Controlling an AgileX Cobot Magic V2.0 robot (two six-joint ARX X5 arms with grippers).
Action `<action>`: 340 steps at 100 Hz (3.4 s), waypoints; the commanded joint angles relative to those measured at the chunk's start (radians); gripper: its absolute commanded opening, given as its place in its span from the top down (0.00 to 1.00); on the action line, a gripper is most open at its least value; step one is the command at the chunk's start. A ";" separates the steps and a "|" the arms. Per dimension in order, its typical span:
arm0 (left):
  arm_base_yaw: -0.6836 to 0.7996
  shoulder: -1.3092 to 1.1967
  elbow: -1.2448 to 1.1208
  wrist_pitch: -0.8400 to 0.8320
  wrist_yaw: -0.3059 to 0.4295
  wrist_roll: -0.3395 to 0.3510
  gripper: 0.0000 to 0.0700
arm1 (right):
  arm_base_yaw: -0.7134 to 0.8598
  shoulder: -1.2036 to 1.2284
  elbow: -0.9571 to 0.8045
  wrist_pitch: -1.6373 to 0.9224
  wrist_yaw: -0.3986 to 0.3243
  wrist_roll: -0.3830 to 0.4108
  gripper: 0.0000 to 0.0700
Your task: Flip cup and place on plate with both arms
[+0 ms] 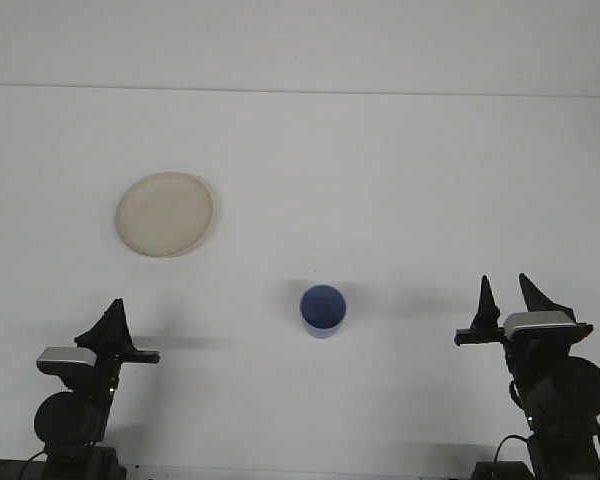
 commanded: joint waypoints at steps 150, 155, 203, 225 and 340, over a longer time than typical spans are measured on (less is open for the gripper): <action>0.000 1.001 1.210 -1.007 0.034 0.028 0.83 | 0.001 0.001 0.007 0.010 0.000 -0.012 0.46; 0.000 1.001 1.210 -1.013 0.034 0.028 0.66 | 0.001 0.001 0.007 0.010 0.000 -0.012 0.46; -0.112 1.038 1.211 -1.025 0.036 0.024 0.28 | 0.001 0.001 0.007 0.016 0.000 -0.012 0.46; -0.287 1.197 1.265 -1.003 0.135 -0.036 0.28 | 0.001 0.001 0.007 0.016 0.000 -0.012 0.46; -0.710 1.906 1.660 -1.051 0.138 -0.026 0.29 | 0.001 0.001 0.007 0.016 0.000 -0.012 0.46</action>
